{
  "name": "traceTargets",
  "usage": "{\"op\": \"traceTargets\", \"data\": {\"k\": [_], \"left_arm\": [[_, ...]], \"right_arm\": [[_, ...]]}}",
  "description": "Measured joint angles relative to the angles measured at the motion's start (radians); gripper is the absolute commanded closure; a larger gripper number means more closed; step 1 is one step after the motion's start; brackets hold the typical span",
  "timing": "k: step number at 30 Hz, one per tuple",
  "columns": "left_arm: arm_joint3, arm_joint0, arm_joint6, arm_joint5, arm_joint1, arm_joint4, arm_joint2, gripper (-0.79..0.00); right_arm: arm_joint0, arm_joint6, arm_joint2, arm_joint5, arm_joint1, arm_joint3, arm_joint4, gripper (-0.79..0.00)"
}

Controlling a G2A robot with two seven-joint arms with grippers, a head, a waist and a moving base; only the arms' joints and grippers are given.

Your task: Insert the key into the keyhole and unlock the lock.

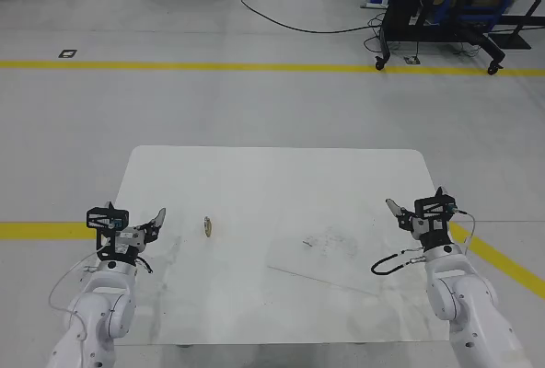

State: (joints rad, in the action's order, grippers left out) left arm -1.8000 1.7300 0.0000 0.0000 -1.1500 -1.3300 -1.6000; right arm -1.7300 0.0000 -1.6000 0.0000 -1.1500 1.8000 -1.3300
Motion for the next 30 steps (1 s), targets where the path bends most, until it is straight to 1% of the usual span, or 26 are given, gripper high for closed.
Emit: {"op": "traceTargets", "data": {"k": [9, 10, 12, 14, 15, 17, 18, 28, 30], "left_arm": [[0.000, 0.000, 0.000, 0.000, 0.000, 0.000, 0.000, -0.785], [0.000, 0.000, 0.000, 0.000, 0.000, 0.000, 0.000, -0.785], [0.000, 0.000, 0.000, 0.000, 0.000, 0.000, 0.000, -0.785], [0.000, 0.000, 0.000, 0.000, 0.000, 0.000, 0.000, -0.785], [0.000, 0.000, 0.000, 0.000, 0.000, 0.000, 0.000, -0.785], [0.000, 0.000, 0.000, 0.000, 0.000, 0.000, 0.000, -0.785], [0.000, 0.000, 0.000, 0.000, 0.000, 0.000, 0.000, -0.785], [0.000, 0.000, 0.000, 0.000, 0.000, 0.000, 0.000, -0.785], [0.000, 0.000, 0.000, 0.000, 0.000, 0.000, 0.000, -0.785]], "right_arm": [[0.000, -0.005, 0.011, -0.012, 0.000, 0.010, 0.000, -0.785], [0.002, -0.005, 0.031, -0.037, 0.000, 0.016, -0.002, -0.785], [0.014, 0.012, 0.098, -0.133, -0.002, 0.021, -0.021, -0.785], [0.030, 0.035, 0.166, -0.202, -0.005, 0.026, -0.047, -0.785], [0.035, 0.046, 0.192, -0.206, -0.008, 0.030, -0.063, -0.785], [0.044, 0.060, 0.240, -0.184, -0.012, 0.044, -0.110, -0.785], [0.044, 0.061, 0.247, -0.176, -0.012, 0.046, -0.121, -0.785], [0.048, 0.074, 0.243, -0.166, -0.011, 0.035, -0.139, -0.785], [0.059, 0.101, 0.260, -0.202, -0.011, 0.020, -0.149, -0.785]]}}
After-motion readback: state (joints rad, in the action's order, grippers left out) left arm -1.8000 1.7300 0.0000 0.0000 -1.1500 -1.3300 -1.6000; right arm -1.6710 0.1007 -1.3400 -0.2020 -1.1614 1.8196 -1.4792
